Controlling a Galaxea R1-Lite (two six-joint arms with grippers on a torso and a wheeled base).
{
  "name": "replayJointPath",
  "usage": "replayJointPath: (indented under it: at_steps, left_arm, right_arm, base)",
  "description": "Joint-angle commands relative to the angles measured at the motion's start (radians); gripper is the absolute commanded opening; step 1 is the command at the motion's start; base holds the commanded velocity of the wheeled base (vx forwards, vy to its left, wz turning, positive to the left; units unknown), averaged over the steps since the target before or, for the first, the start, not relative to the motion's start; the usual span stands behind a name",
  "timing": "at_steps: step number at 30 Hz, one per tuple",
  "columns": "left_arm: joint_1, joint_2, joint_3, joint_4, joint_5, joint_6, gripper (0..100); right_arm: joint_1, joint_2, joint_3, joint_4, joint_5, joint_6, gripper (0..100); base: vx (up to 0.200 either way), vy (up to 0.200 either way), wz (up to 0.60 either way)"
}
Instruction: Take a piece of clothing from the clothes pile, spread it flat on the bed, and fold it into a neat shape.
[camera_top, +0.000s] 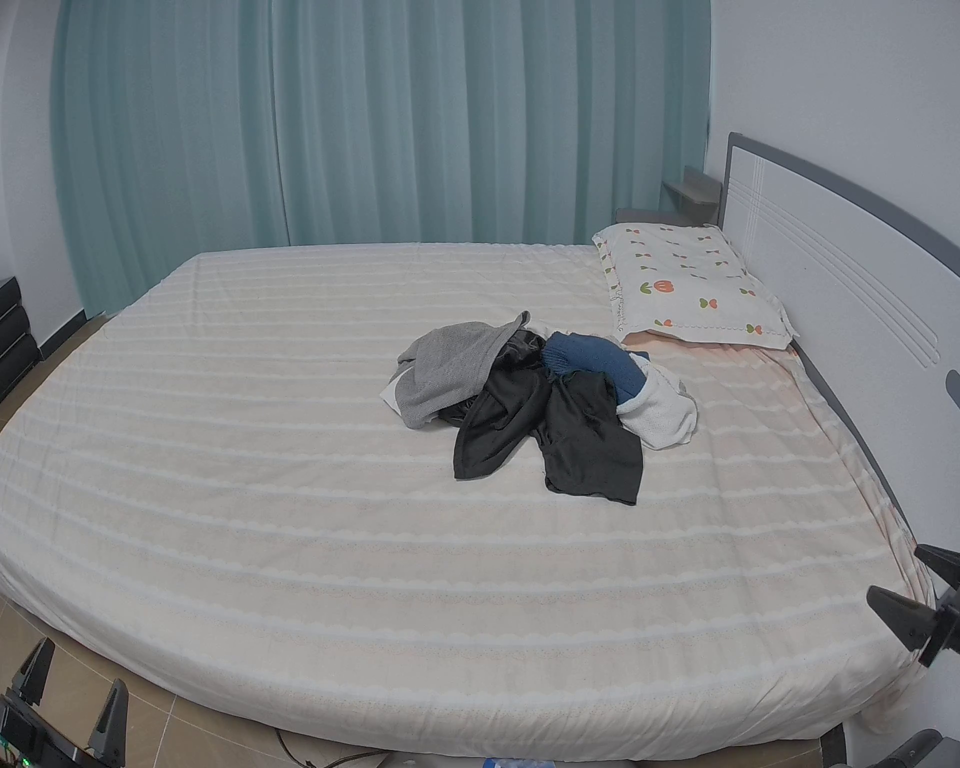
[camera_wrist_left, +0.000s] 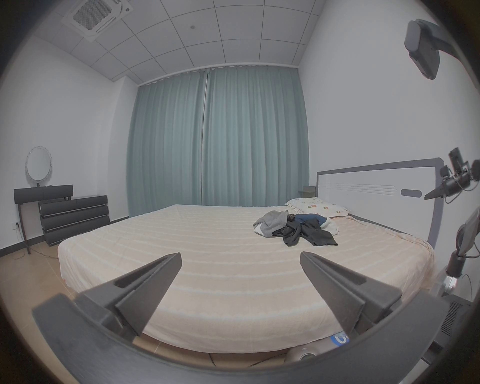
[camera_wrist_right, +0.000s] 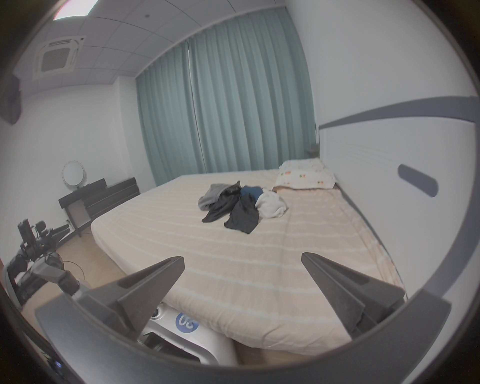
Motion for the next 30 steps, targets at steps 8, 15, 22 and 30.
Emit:
replayJointPath:
  at_steps: [8, 15, 22, 30]
  left_arm:
    - [0.0, -0.018, 0.015, 0.0, 0.0, -0.001, 100]
    - [0.0, -0.018, 0.015, 0.0, 0.0, -0.001, 100]
    - [0.0, -0.018, 0.015, 0.0, 0.0, -0.001, 100]
    - [0.0, -0.018, 0.015, 0.0, 0.0, -0.001, 100]
  right_arm:
    - [0.178, 1.299, -0.567, -0.376, -0.088, 0.285, 100]
    - [0.23, 1.574, -0.929, -0.319, -0.217, 0.323, 100]
    - [0.293, 1.75, -1.158, -0.236, -0.249, 0.397, 100]
    - [0.29, 1.926, -1.379, -0.196, -0.344, 0.415, 100]
  base:
    - [0.0, 0.0, 0.0]
    - [0.0, 0.0, 0.0]
    - [0.0, 0.0, 0.0]
    - [0.0, 0.0, 0.0]
